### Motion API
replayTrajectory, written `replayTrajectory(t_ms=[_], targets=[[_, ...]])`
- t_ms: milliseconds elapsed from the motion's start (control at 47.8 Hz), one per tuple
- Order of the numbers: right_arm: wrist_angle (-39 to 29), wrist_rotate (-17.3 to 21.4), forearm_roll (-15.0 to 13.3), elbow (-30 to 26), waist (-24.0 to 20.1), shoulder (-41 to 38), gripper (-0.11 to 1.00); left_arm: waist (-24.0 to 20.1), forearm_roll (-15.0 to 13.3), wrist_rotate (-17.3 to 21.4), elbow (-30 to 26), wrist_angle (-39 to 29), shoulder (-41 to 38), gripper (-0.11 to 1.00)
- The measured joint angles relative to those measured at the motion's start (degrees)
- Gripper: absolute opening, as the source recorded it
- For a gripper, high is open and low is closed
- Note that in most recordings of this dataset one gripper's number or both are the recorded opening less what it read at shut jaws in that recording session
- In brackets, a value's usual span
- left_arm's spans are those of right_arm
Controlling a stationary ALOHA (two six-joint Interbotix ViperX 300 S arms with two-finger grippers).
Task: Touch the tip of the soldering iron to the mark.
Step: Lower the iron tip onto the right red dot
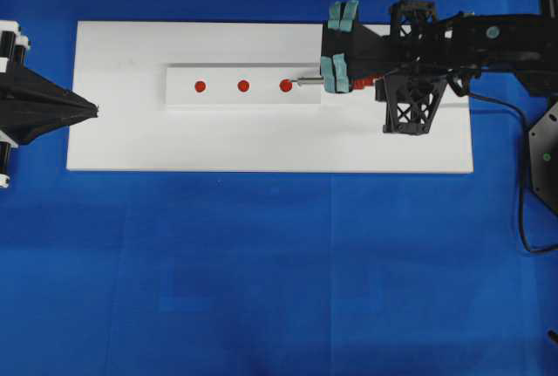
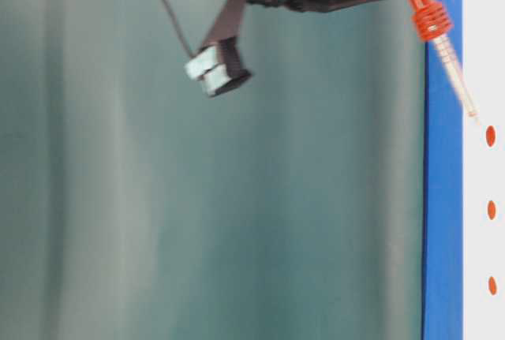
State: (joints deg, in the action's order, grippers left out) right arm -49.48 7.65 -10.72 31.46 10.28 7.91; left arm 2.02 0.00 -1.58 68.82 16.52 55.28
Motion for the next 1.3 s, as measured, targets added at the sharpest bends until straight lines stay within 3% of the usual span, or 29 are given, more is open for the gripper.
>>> replayTrajectory(t_ms=[377, 858, 1046, 1298], targets=[[-9.23, -0.26, -0.53, -6.59, 0.0, 5.01, 0.07, 0.0, 0.0, 0.0, -0.09, 0.0, 0.0, 0.02], [-9.67, 0.53, -0.97, -7.12, -0.09, 5.89, 0.07, 0.0, 0.0, 0.0, 0.0, 0.09, 0.0, 0.02], [-9.67, 4.22, -0.44, -7.21, -2.55, 5.89, 0.07, 0.0, 0.0, 0.0, 0.0, 0.09, 0.0, 0.02], [-9.49, 12.57, -0.35, -7.12, -10.28, 5.89, 0.07, 0.0, 0.0, 0.0, 0.0, 0.09, 0.0, 0.02]])
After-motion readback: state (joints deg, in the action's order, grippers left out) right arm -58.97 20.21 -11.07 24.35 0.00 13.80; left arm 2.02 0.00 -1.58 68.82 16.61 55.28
